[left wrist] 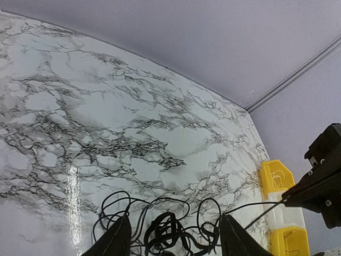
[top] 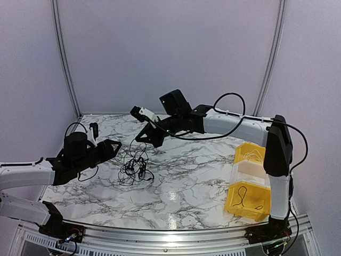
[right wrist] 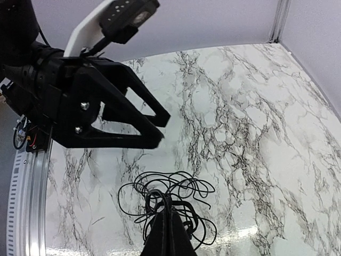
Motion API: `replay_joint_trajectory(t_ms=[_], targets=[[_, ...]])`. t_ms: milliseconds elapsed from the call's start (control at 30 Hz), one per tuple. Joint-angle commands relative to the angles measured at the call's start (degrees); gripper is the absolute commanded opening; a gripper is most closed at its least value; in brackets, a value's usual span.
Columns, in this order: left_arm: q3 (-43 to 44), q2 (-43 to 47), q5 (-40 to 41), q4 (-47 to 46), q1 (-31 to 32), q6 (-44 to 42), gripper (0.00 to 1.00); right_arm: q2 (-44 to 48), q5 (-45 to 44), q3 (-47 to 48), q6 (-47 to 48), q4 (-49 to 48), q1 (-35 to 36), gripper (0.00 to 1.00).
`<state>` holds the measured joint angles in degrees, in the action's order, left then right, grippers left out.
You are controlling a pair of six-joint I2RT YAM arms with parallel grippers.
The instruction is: Untangle the cables
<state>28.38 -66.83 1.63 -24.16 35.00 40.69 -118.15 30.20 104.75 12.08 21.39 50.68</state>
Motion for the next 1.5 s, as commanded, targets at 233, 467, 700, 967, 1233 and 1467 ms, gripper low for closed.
replay_joint_trajectory(t_ms=[233, 467, 700, 967, 1233, 1467], targets=[[-2.64, 5.03, 2.56, 0.34, 6.64, -7.61, 0.65, -0.22, -3.94, 2.02, -3.31, -1.93, 0.56, 0.00], [1.68, -5.47, 9.57, -4.37, 8.78, -3.26, 0.63, -0.19, -0.86, 2.84, -4.56, -2.05, 0.88, 0.00], [9.58, -25.13, 13.93, -11.18, 8.76, 2.20, 0.58, 5.59, 7.51, 0.08, -3.36, -2.53, 1.23, 0.00], [9.51, -35.03, 16.06, -14.24, 8.72, 5.97, 0.54, 13.33, 20.56, 8.58, 0.91, 4.40, 0.04, 0.00], [9.15, -37.86, 14.92, -14.25, 8.24, 9.57, 0.52, 16.53, 28.54, 16.12, 0.21, 7.61, -4.68, 0.00], [8.50, -37.14, 15.54, -14.16, 7.77, 7.55, 0.53, 20.54, 31.33, 19.55, -0.47, 7.09, -13.03, 0.00]])
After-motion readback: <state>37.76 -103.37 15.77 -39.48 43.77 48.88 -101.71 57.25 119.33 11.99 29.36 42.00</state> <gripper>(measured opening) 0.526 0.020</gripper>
